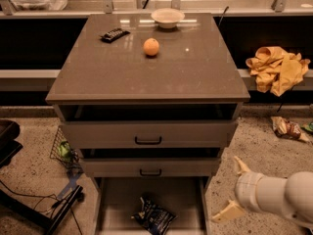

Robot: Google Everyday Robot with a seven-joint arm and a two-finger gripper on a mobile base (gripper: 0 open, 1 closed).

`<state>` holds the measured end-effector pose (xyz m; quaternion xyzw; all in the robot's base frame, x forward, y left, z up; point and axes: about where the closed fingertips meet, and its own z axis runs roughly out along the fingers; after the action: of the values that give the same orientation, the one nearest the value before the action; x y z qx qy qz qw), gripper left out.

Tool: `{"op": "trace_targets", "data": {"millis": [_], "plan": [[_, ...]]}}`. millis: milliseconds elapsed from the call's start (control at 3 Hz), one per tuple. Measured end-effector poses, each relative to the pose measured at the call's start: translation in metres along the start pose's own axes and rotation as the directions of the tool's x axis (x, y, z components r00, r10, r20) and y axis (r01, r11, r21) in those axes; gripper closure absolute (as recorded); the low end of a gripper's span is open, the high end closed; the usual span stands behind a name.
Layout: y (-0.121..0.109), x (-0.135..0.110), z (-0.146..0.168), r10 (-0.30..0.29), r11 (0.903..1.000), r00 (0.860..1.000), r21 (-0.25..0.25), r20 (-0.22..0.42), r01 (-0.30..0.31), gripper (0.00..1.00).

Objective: Pick blue chip bag from bottom drawer and place on counter

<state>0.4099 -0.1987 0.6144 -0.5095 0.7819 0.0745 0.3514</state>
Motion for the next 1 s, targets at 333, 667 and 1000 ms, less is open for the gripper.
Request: {"op": "trace_targets", "data": {"millis": [333, 667, 1000], "plan": [[0.035, 0.009, 0.073, 0.069, 0.9969, 0.996, -0.041, 0.055, -0.067, 0.00], [0.052, 0.026, 0.149, 0.154, 0.9871, 0.985, -0.057, 0.081, -0.149, 0.00], [0.068, 0.045, 0.211, 0.190, 0.9806, 0.977, -0.065, 0.095, -0.185, 0.00]]}}
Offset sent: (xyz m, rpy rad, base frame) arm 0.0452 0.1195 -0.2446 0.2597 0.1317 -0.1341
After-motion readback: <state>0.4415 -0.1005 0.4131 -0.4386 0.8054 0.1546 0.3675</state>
